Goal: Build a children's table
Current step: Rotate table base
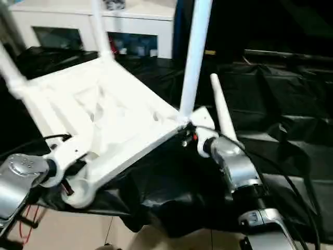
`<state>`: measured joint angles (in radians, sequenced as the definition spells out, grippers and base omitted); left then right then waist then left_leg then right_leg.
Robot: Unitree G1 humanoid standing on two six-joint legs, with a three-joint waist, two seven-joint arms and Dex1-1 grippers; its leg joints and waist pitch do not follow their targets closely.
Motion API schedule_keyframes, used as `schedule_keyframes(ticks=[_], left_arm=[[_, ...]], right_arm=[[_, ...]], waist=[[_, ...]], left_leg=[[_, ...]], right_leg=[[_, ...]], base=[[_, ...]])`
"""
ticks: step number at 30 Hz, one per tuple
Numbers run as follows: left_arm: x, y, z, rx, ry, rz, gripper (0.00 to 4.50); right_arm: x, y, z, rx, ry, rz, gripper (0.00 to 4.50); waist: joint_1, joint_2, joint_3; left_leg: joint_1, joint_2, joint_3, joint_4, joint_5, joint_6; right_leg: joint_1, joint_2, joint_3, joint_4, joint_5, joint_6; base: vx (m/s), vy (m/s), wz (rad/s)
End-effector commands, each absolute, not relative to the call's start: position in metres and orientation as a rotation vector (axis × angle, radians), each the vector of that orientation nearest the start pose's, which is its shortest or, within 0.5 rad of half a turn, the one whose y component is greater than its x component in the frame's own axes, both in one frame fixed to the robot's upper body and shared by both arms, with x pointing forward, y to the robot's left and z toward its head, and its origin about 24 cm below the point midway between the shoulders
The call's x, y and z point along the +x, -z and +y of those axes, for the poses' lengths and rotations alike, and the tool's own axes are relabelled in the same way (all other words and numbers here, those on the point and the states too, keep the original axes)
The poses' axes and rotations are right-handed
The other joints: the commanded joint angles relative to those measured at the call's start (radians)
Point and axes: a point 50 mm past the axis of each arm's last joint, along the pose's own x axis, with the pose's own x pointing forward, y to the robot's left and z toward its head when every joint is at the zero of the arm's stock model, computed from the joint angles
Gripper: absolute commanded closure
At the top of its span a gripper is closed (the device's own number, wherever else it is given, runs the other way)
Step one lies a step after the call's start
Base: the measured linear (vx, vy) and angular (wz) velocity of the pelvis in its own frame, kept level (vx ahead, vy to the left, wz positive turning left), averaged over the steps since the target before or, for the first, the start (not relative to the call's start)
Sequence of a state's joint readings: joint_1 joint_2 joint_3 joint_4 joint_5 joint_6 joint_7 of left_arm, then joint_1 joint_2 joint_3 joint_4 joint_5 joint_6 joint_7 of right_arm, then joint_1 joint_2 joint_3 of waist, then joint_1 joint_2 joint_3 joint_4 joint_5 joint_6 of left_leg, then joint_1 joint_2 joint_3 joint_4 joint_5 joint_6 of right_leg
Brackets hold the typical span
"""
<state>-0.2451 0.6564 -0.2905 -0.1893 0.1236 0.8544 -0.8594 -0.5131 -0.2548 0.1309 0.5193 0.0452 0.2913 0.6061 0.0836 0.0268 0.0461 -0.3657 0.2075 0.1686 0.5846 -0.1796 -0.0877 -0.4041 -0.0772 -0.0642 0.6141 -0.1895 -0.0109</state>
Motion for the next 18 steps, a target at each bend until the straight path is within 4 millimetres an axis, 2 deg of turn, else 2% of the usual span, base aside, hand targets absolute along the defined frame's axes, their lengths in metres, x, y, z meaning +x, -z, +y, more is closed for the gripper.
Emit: schedule_keyframes(ticks=[1, 2, 3, 5, 7, 8, 12, 14, 17, 18], left_arm=[[0.251, -0.056, 0.183, 0.565, 0.874, 0.800, 4.50], [0.251, -0.057, 0.180, 0.564, 0.907, 0.790, 4.50], [0.251, -0.057, 0.179, 0.565, 0.930, 0.789, 4.50], [0.250, -0.057, 0.176, 0.568, 0.964, 0.785, 4.50], [0.251, -0.057, 0.174, 0.562, 0.975, 0.785, 4.50], [0.251, -0.058, 0.171, 0.557, 0.997, 0.779, 4.50], [0.258, -0.058, 0.161, 0.547, 1.035, 0.748, 4.50], [0.262, -0.058, 0.156, 0.542, 1.039, 0.723, 4.50], [0.267, -0.059, 0.148, 0.527, 1.045, 0.689, 4.50], [0.278, -0.060, 0.138, 0.510, 1.008, 0.635, 4.50]], right_arm=[[0.340, -0.044, -0.124, -0.152, -0.694, 0.348, 4.45], [0.343, -0.044, -0.119, -0.130, -0.693, 0.338, 4.45], [0.345, -0.044, -0.115, -0.117, -0.692, 0.334, 4.45], [0.348, -0.044, -0.109, -0.102, -0.695, 0.335, 4.45], [0.350, -0.044, -0.106, -0.095, -0.699, 0.335, 4.45], [0.351, -0.045, -0.101, -0.086, -0.704, 0.338, 4.45], [0.356, -0.045, -0.086, -0.088, -0.721, 0.337, 4.45], [0.357, -0.045, -0.082, -0.091, -0.727, 0.331, 4.45], [0.358, -0.046, -0.079, -0.089, -0.727, 0.323, 4.45], [0.359, -0.046, -0.078, -0.093, -0.716, 0.314, 4.45]], waist=[[-0.002, 0.009, -0.060], [-0.005, 0.009, -0.060], [-0.007, 0.005, -0.059], [-0.008, 0.010, -0.062], [-0.011, 0.005, -0.062], [-0.012, -0.002, -0.063], [-0.016, 0.000, -0.062], [-0.021, -0.003, -0.063], [-0.020, -0.001, -0.063], [-0.021, -0.002, -0.063]], left_leg=[[0.004, 0.008, -0.003, -0.067, -0.230, 0.001], [0.005, 0.008, -0.003, -0.067, -0.230, -0.001], [0.005, 0.010, -0.003, -0.067, -0.228, 0.001], [0.007, 0.010, -0.003, -0.066, -0.213, -0.003], [0.005, 0.010, -0.001, -0.066, -0.196, 0.003], [0.005, 0.010, 0.000, -0.065, -0.180, 0.009], [0.003, 0.010, 0.000, -0.064, -0.174, 0.011], [0.002, 0.009, 0.001, -0.064, -0.169, 0.013], [0.004, 0.010, 0.001, -0.062, -0.174, 0.013], [0.004, 0.009, 0.003, -0.062, -0.167, 0.017]], right_leg=[[0.047, -0.052, 0.038, -0.071, -0.193, -0.215], [0.047, -0.051, 0.038, -0.070, -0.191, -0.218], [0.046, -0.050, 0.038, -0.069, -0.179, -0.224], [0.049, -0.049, 0.038, -0.063, -0.148, -0.230], [0.051, -0.048, 0.039, -0.060, -0.118, -0.239], [0.053, -0.048, 0.039, -0.058, -0.098, -0.241], [0.055, -0.052, 0.039, -0.057, -0.118, -0.243], [0.055, -0.053, 0.039, -0.057, -0.115, -0.245], [0.055, -0.053, 0.039, -0.058, -0.123, -0.244], [0.054, -0.050, 0.039, -0.059, -0.113, -0.244]], base=[[0.000, 0.000, 0.00], [0.000, 0.000, 0.00], [0.000, 0.000, 0.00], [0.000, 0.000, 0.00], [0.000, 0.000, 0.00], [0.000, 0.000, 0.00], [0.000, 0.000, 0.00], [0.000, 0.000, 0.00], [0.000, 0.000, 0.00], [0.000, 0.000, 0.00]])
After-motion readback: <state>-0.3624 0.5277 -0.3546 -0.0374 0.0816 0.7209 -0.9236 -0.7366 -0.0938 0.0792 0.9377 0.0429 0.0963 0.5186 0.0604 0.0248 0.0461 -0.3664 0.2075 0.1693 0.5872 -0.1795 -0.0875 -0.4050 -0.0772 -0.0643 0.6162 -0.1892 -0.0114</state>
